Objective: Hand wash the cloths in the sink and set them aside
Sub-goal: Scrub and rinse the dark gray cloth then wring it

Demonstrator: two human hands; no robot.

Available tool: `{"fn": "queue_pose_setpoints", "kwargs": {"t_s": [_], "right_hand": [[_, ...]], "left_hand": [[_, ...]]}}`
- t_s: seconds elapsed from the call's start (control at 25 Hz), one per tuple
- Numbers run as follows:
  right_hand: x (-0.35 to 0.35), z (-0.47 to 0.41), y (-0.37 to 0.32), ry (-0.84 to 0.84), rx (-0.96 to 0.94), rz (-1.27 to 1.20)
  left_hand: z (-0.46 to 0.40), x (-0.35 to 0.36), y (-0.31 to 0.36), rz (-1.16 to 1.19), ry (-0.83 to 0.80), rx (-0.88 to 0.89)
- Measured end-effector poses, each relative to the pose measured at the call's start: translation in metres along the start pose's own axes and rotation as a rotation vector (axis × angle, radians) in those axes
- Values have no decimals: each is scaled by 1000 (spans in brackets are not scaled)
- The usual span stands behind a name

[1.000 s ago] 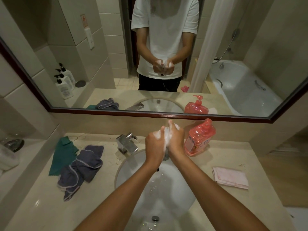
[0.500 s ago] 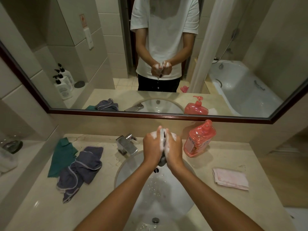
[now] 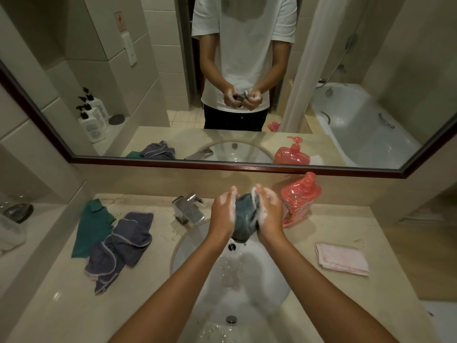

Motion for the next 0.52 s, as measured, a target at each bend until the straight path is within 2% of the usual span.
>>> {"fn": "queue_pose_setpoints", "kwargs": {"t_s": [0.12, 0.2, 0.24, 0.32, 0.44, 0.52], "right_hand": [[-12, -11, 2, 161, 72, -187], [-14, -15, 3, 177, 63, -234], [-14, -14, 5, 166, 46, -212], [-9, -7, 15, 118, 29, -122], [10, 14, 42, 10, 114, -13], [16, 20, 50, 34, 141, 38]], "left_hand": [[8, 15, -22, 251, -184, -184], [19, 26, -40, 292, -286, -336], [22, 28, -44, 315, -285, -385], [19, 23, -44, 392, -166, -416], [7, 17, -36, 442, -33, -340], [11, 19, -37, 324, -16, -263]]}}
Point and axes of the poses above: each hand's wrist, its own z-axis away from the middle knuckle, its own x-axis out of the palm, y = z × x, the point moved 7 cm from there along -z, towards the middle knuckle, and after that the axes turned 5 degrees about z, right-handed, at the moved point
